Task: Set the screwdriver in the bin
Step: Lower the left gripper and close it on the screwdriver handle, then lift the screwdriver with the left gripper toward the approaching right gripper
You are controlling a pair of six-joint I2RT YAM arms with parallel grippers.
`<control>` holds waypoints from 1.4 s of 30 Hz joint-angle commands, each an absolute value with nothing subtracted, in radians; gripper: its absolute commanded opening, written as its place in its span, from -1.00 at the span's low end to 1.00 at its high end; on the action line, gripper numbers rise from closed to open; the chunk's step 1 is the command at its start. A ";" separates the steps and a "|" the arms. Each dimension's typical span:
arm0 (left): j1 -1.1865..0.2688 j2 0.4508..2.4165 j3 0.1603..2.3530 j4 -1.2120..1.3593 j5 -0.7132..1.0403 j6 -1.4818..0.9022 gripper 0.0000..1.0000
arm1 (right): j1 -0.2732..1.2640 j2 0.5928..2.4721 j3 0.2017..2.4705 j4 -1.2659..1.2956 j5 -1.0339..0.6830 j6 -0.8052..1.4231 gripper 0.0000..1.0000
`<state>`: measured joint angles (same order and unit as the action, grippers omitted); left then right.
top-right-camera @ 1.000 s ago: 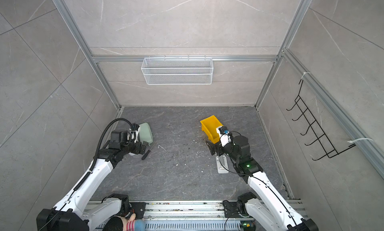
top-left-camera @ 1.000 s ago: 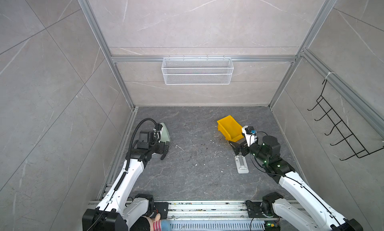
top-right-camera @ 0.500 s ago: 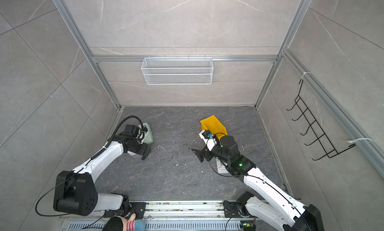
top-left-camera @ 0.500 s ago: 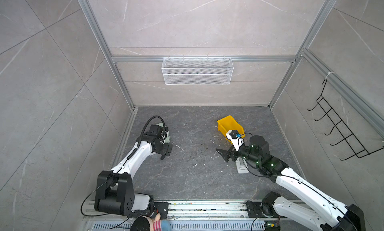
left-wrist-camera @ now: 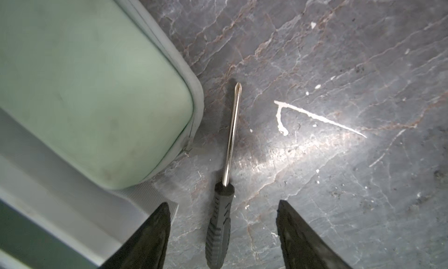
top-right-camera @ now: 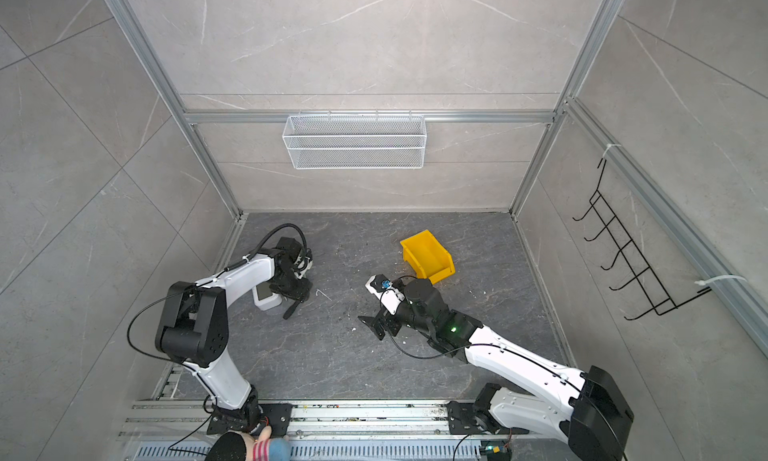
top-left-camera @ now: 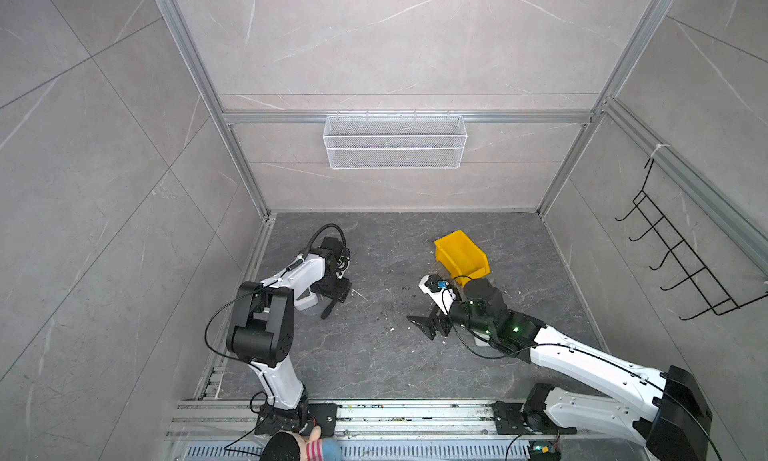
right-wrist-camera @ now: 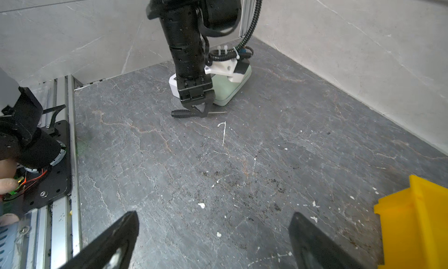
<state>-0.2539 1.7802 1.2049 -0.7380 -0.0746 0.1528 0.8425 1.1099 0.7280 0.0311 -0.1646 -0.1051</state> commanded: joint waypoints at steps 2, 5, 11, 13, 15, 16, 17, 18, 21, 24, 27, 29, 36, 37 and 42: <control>-0.276 1.826 1.268 -0.796 -0.087 0.142 0.17 | 0.863 1.123 0.762 0.065 -0.126 -0.088 0.98; -0.279 1.865 1.288 -0.794 -0.088 0.141 0.09 | 0.872 1.121 0.762 0.061 -0.117 -0.084 0.98; -0.279 1.916 1.303 -0.779 -0.089 0.138 -0.21 | 0.880 1.108 0.758 0.041 -0.099 -0.066 0.98; -0.279 1.925 1.302 -0.778 -0.089 0.138 -0.30 | 0.880 1.103 0.753 0.041 -0.094 -0.058 0.98; -0.279 1.930 1.298 -0.774 -0.090 0.137 -0.39 | 0.882 1.100 0.749 0.040 -0.092 -0.052 0.98; -0.280 1.932 1.293 -0.770 -0.093 0.136 -0.46 | 0.881 1.099 0.747 0.040 -0.090 -0.049 0.98; -0.280 1.935 1.292 -0.769 -0.095 0.135 -0.52 | 0.881 1.100 0.747 0.040 -0.091 -0.048 0.98; -0.279 1.940 1.288 -0.766 -0.097 0.133 -0.61 | 0.881 1.100 0.747 0.040 -0.089 -0.046 0.98; -0.279 1.952 1.277 -0.756 -0.099 0.126 -0.87 | 0.884 1.100 0.747 0.043 -0.084 -0.045 0.98; -0.279 1.965 1.278 -0.760 -0.106 0.108 -1.00 | 0.884 1.097 0.744 0.043 -0.076 -0.046 0.98; -0.279 1.972 1.280 -0.770 -0.111 0.098 -1.00 | 0.886 1.095 0.739 0.050 -0.068 -0.041 0.98; -0.280 1.960 1.273 -0.763 -0.110 0.096 -1.00 | 0.885 1.097 0.735 0.061 -0.067 -0.032 0.98; -0.279 1.858 1.279 -0.752 -0.106 0.065 -1.00 | 0.888 1.092 0.734 0.095 -0.015 0.025 0.98; -0.280 1.835 1.279 -0.748 -0.100 0.060 -1.00 | 0.887 1.087 0.728 0.109 0.002 0.034 0.98; -0.284 1.706 1.285 -0.734 -0.070 0.027 -1.00 | 0.887 1.075 0.722 0.140 0.020 0.048 0.98</control>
